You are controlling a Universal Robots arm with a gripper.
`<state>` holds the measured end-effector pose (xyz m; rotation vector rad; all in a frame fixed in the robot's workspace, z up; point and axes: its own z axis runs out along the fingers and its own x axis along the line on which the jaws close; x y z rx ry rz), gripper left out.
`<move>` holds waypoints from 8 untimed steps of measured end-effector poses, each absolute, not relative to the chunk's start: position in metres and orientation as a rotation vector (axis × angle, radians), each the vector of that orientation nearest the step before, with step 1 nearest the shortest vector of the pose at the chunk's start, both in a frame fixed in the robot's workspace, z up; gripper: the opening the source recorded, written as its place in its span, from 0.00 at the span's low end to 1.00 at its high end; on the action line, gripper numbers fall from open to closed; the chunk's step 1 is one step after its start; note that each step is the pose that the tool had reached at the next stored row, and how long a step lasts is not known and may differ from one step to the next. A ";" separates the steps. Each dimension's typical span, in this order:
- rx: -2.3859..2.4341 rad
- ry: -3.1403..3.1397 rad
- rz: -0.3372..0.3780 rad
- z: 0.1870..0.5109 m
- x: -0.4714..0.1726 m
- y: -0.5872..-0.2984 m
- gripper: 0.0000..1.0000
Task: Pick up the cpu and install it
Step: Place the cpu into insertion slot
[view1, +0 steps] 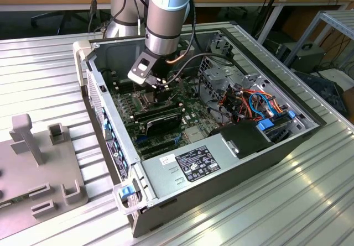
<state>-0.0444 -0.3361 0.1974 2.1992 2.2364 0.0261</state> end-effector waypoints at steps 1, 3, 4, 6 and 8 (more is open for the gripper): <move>2.199 2.236 0.026 0.197 -0.044 -0.336 0.55; 2.199 2.236 0.027 0.199 -0.044 -0.336 0.55; 2.200 2.237 0.030 0.200 -0.044 -0.336 0.55; 2.199 2.236 0.026 0.202 -0.044 -0.336 0.55; 2.199 2.237 0.026 0.202 -0.044 -0.336 0.55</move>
